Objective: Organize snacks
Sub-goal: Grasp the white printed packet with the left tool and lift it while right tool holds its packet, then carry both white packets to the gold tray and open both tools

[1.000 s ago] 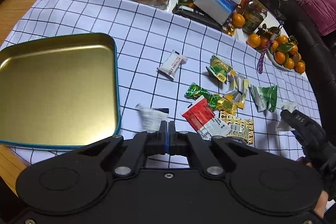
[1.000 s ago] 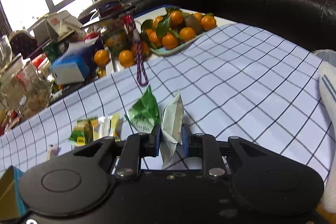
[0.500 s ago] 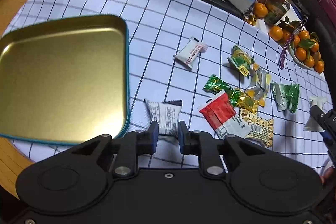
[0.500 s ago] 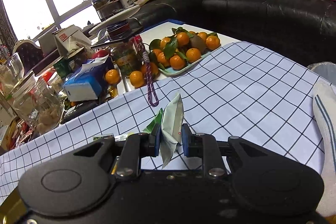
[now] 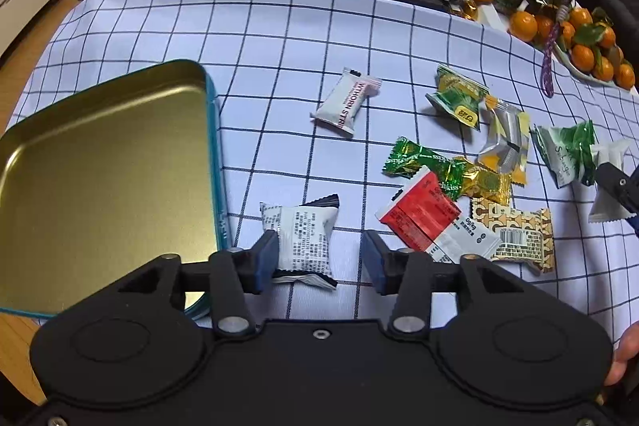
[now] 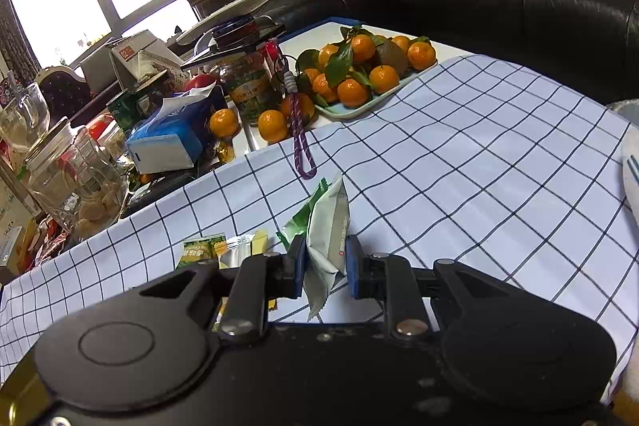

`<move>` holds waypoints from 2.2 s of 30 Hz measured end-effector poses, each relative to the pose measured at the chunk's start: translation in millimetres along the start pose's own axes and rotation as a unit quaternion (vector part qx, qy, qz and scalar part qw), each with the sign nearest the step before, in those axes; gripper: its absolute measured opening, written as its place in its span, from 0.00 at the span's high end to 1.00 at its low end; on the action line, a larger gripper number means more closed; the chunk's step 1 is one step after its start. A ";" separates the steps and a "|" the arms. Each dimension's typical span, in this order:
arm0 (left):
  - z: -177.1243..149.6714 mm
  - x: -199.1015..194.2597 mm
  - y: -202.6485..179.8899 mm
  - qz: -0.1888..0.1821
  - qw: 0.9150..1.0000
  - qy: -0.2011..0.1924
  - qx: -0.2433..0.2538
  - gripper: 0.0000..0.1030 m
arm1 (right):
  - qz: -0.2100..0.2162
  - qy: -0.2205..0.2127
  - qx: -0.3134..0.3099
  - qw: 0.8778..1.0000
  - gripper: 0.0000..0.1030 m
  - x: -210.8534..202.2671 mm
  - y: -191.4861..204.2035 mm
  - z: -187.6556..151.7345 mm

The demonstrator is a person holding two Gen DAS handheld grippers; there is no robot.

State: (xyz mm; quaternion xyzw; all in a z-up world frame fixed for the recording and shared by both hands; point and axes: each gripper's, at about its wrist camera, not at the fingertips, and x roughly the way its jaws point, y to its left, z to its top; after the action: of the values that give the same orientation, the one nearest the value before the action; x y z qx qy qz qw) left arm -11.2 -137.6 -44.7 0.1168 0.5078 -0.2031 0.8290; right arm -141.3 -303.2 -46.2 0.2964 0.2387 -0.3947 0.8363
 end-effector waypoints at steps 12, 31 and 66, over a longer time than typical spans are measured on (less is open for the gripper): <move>7.8 -1.5 19.7 0.010 0.997 -0.006 -0.072 0.49 | 0.006 -0.014 0.024 1.000 0.79 -5.2 -12.6 11.3; 12.2 -14.5 13.0 0.000 0.998 -0.007 -0.061 0.58 | 0.013 -0.025 0.037 0.999 0.79 -16.0 -8.7 19.9; 36.5 -66.2 204.5 0.147 0.965 -0.042 -0.212 0.57 | 0.273 0.074 -0.251 0.926 0.79 -102.2 238.1 -105.1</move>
State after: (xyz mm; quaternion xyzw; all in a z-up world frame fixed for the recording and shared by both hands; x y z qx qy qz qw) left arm 84.3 44.3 28.3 0.0031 0.4814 0.0287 0.8760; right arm -26.5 -56.3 17.1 0.1590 0.3010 -0.0549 0.9387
